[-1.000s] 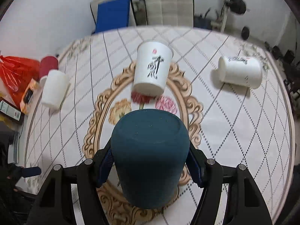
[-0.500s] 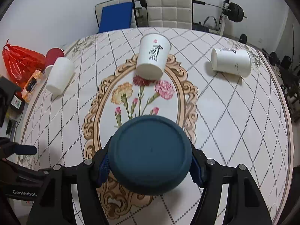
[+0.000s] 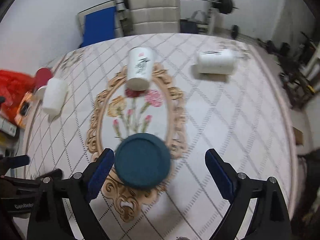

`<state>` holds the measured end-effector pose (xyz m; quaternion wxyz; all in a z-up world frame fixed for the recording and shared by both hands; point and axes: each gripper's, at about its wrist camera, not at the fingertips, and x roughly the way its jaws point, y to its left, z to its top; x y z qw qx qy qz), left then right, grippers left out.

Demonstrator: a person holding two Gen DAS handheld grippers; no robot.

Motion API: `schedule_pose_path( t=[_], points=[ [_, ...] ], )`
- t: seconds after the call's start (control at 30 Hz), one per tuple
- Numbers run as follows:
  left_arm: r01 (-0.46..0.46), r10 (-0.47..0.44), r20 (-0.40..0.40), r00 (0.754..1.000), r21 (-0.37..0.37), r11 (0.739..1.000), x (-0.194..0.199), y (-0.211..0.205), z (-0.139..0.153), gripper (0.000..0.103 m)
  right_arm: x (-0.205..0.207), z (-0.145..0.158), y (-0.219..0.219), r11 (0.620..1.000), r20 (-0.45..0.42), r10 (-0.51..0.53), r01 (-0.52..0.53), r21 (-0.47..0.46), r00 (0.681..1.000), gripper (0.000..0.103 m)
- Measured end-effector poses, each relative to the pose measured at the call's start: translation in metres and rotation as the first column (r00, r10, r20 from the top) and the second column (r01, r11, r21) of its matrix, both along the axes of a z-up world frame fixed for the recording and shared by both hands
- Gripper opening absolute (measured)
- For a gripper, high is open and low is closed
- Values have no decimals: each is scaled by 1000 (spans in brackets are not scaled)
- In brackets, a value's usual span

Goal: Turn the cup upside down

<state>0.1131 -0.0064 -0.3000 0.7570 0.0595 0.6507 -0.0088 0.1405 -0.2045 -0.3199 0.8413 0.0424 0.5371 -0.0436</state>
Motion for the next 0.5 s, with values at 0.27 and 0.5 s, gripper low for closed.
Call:
schedule_pose_path(
  t=[0.27, 0.5],
  points=[
    [84, -82, 140, 987, -9, 996, -25, -6, 61, 98, -57, 71, -16, 985, -10, -140, 138, -103, 990, 95],
    [95, -85, 235, 968, -34, 995, -58, -7, 118, 98, -108, 137, -18, 981, 59, -149, 155, -114, 987, 96]
  ],
)
